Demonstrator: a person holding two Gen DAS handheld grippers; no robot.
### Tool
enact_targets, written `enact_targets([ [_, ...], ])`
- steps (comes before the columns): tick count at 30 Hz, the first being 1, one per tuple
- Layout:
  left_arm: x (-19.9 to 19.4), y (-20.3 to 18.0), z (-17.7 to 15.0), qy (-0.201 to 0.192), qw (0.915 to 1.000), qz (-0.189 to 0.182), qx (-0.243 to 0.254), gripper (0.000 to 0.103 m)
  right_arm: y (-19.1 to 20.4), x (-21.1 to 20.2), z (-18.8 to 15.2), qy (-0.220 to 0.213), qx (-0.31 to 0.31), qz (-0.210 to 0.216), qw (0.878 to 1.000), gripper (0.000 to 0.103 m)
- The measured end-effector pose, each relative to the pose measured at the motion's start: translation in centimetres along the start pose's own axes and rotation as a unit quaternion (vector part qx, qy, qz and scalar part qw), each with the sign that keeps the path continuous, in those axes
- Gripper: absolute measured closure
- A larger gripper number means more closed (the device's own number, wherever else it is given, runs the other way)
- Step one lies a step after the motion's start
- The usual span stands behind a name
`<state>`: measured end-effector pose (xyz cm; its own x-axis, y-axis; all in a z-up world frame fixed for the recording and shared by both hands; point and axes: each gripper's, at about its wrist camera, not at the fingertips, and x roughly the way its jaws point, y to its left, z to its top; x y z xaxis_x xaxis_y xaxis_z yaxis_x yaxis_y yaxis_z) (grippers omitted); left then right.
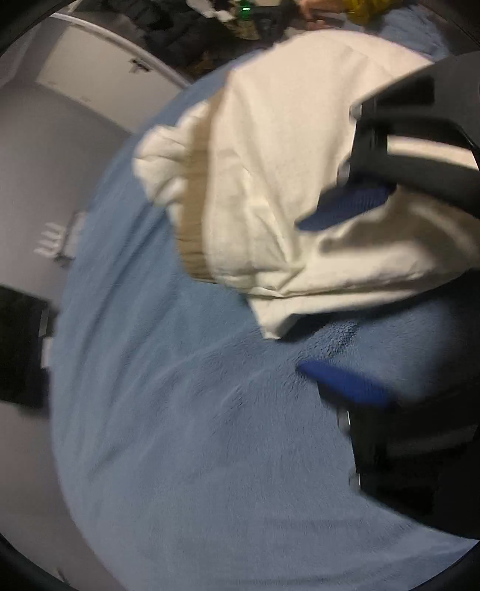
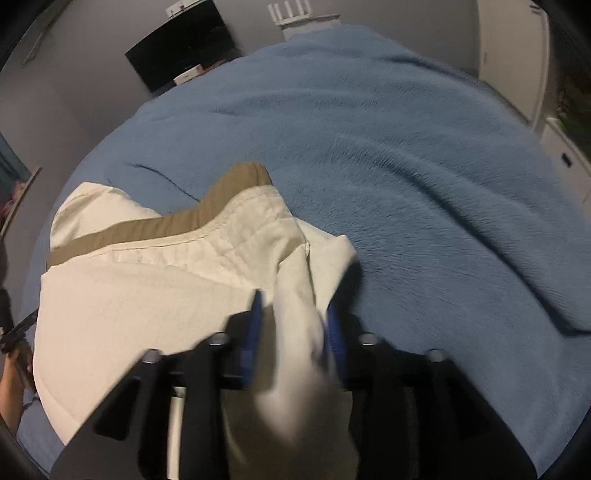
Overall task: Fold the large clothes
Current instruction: 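Fold the side edge over the jacket body with both tools, then release, then pull both open tools back from the folded jacket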
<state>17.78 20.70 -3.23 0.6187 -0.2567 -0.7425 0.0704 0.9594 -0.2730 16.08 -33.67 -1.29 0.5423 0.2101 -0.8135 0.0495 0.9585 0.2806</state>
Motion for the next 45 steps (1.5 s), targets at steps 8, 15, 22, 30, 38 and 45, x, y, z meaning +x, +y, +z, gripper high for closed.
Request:
enact_targets([
  [8, -10.6, -7.7, -1.2, -0.093, 0.9952, -0.019, 0.027, 0.01, 5.5, -11.2, -4.7, -0.075, -0.043, 0.001, 0.996, 0.029],
  [15, -13.4, -16.2, -5.9, -0.076, 0.9955, -0.033, 0.046, 0.007, 10.5, -15.6, -11.8, -0.118, -0.112, -0.001, 0.987, 0.024],
  [22, -13.5, -22.2, -11.6, -0.055, 0.9978, -0.005, 0.036, 0.007, 12.1, -15.1, -18.7, -0.086, -0.124, -0.013, 0.988, 0.018],
  [30, -13.1, -26.1, -17.2, -0.043, 0.9884, 0.107, 0.098, 0.007, 12.5, -13.7, -23.4, -0.071, -0.136, -0.046, 0.987, 0.014],
  [38, -9.2, -25.1, -18.0, 0.004, 0.982, 0.164, 0.093, 0.007, 12.9, -14.1, -23.5, -0.134, -0.152, -0.074, 0.976, 0.008],
  [45, -8.4, -24.7, -17.9, 0.014, 0.9849, 0.148, 0.089, 0.007, 13.5, -12.1, -23.5, -0.107, -0.171, -0.076, 0.976, 0.008],
])
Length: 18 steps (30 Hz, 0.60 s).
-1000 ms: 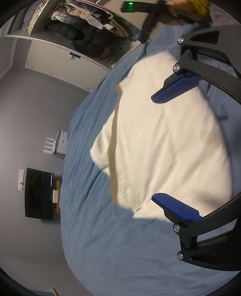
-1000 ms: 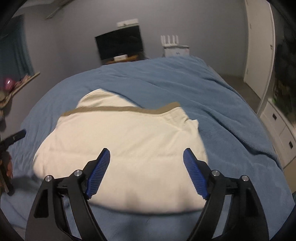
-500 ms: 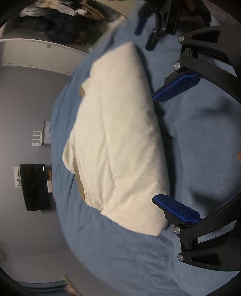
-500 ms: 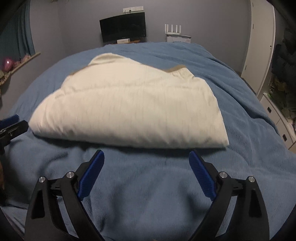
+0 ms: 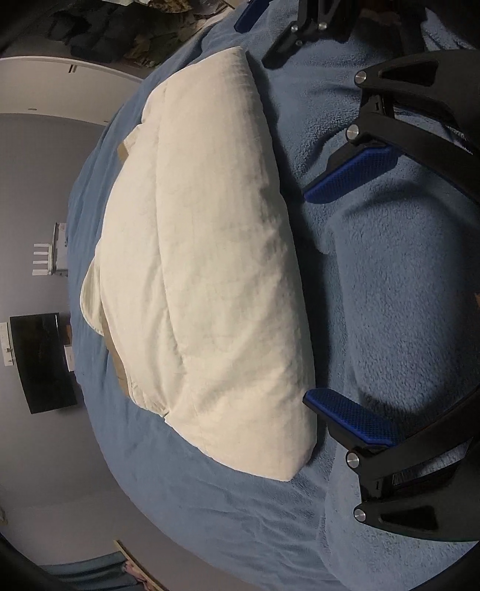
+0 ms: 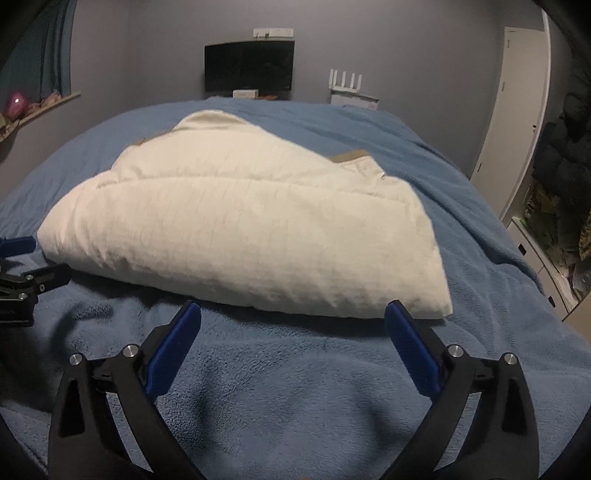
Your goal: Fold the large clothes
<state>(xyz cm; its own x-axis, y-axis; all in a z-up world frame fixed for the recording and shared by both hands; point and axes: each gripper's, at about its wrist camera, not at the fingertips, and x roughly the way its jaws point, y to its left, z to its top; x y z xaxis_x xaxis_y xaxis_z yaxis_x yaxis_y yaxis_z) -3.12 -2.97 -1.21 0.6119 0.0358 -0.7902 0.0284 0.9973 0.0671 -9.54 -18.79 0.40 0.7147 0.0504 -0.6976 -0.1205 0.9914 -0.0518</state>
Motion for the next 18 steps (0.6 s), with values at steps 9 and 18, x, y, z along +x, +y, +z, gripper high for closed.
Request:
enact_targets([
  [9, -0.09, 0.21, 0.01, 0.003, 1.0, -0.001, -0.005, 0.007, -0.06, 0.5, -0.21, 0.011, 0.004, 0.005, 1.0, 0.008],
  [18, 0.2, -0.01, 0.04, 0.007, 1.0, 0.001, -0.002, 0.007, 0.09, 1.09, -0.31, 0.021, 0.006, 0.009, 1.0, 0.008],
])
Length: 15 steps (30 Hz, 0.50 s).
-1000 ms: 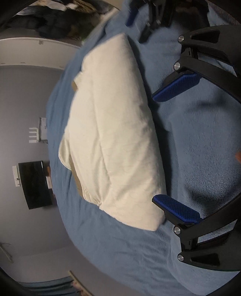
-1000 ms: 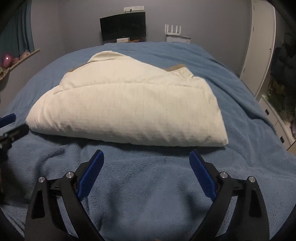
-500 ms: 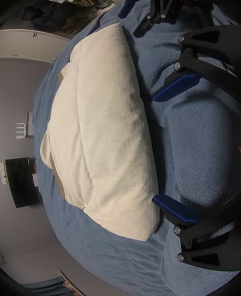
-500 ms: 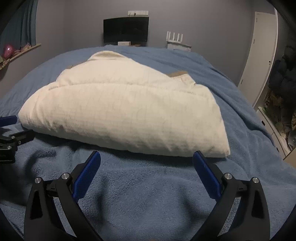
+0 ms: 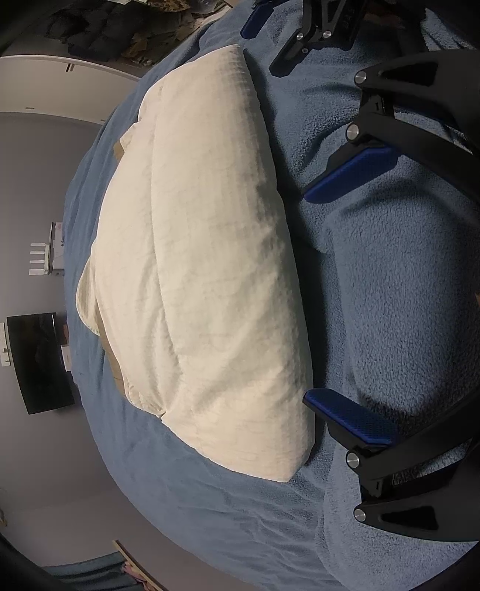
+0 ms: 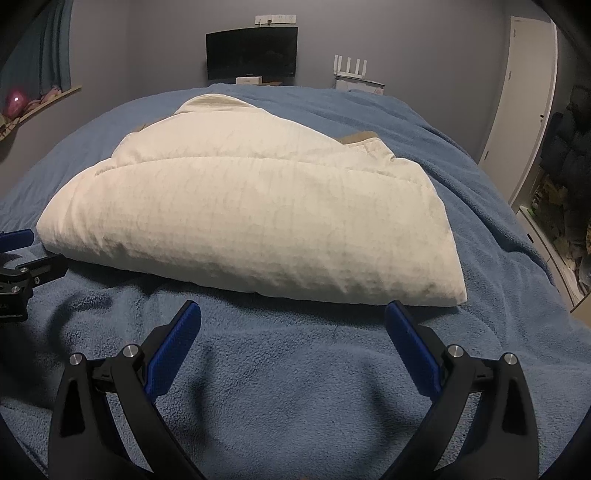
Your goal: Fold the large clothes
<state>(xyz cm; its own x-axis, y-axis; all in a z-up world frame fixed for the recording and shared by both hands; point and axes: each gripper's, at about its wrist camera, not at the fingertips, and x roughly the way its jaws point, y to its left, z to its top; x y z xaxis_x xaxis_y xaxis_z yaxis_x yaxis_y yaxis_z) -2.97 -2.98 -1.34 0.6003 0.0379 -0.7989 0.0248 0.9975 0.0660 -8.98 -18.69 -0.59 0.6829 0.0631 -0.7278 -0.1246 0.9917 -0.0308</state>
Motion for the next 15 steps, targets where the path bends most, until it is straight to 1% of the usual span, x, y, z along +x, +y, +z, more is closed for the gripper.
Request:
enact_targets([
  [15, 0.18, -0.12, -0.01, 0.002, 1.0, 0.001, 0.001, 0.007, -0.2, 0.36, 0.01, 0.006, 0.006, -0.004, 1.0, 0.008],
])
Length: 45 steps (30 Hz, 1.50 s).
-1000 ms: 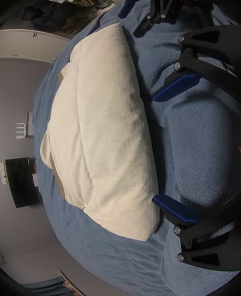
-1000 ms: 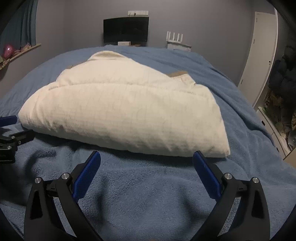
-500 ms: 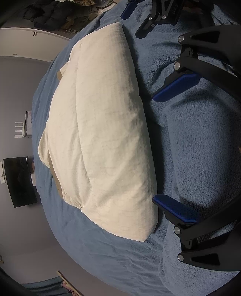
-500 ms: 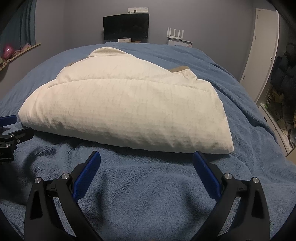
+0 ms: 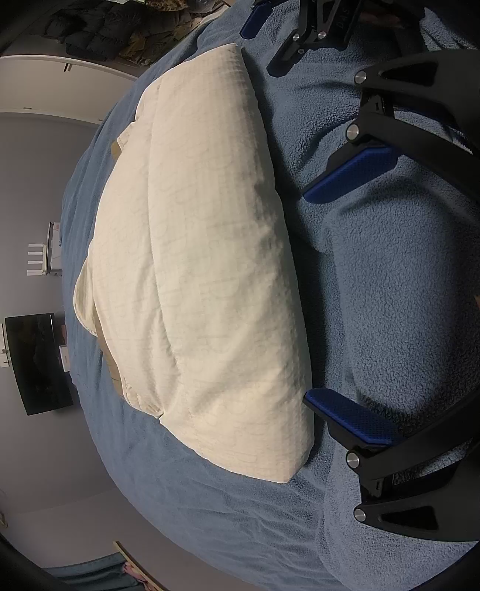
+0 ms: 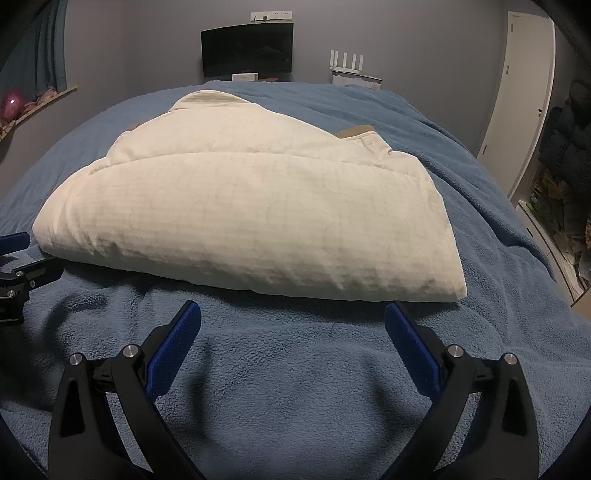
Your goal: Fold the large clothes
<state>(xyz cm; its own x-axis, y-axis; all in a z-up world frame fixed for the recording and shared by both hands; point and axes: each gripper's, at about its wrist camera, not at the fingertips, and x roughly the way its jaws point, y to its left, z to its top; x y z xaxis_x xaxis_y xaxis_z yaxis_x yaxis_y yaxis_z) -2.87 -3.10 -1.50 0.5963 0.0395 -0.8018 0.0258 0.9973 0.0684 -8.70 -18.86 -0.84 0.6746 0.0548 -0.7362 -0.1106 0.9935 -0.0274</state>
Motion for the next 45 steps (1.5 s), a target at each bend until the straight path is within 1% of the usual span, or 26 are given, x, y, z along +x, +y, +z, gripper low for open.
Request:
enact_targets([
  [39, 0.06, 0.0, -0.04, 0.002, 1.0, 0.002, -0.001, 0.007, 0.06, 0.53, -0.2, 0.011, 0.003, -0.003, 1.0, 0.008],
  [45, 0.23, 0.06, -0.42, 0.003, 1.0, -0.007, -0.003, 0.007, -0.02, 0.7, -0.34, 0.015, 0.003, -0.003, 1.0, 0.008],
])
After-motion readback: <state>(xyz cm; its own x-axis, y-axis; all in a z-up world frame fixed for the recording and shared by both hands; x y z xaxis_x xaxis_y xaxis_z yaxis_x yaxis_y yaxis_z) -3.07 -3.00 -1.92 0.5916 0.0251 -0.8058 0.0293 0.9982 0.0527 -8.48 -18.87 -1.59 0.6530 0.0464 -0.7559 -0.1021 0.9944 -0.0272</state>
